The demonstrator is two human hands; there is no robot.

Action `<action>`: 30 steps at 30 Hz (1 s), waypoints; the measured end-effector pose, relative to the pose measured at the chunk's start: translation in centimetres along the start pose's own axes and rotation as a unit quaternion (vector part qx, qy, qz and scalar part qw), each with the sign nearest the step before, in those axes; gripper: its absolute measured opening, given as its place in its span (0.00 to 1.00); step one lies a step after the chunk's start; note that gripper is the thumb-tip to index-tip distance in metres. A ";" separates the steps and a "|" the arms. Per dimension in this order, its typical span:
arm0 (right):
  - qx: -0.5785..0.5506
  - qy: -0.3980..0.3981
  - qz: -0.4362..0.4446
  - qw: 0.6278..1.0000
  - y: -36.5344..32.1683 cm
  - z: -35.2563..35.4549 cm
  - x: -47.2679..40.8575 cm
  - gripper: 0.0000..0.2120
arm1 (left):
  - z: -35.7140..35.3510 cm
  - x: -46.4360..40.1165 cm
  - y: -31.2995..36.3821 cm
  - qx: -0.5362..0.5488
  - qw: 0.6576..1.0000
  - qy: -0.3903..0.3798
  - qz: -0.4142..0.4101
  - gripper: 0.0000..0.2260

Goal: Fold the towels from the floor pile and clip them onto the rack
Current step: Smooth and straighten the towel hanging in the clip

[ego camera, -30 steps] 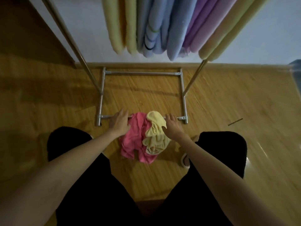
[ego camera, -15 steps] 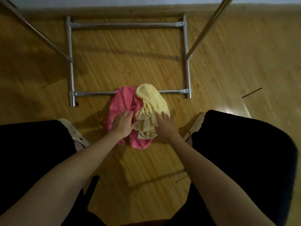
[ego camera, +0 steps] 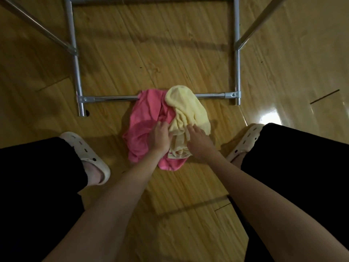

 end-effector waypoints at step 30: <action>-0.055 0.111 0.065 0.990 -2.3 8.8 16.8 0.27 | 21.9 15.2 12.7 0.219 0.963 0.085 -0.135 0.10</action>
Point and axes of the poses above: each hand's wrist, its own x-axis away from the middle knuckle, its own z-axis out of the back of the hand, y = z × x, the point moved 2 cm from there along -x, towards the middle knuckle, and after that the axes turned 5 degrees about -z, right-handed, at the moved point
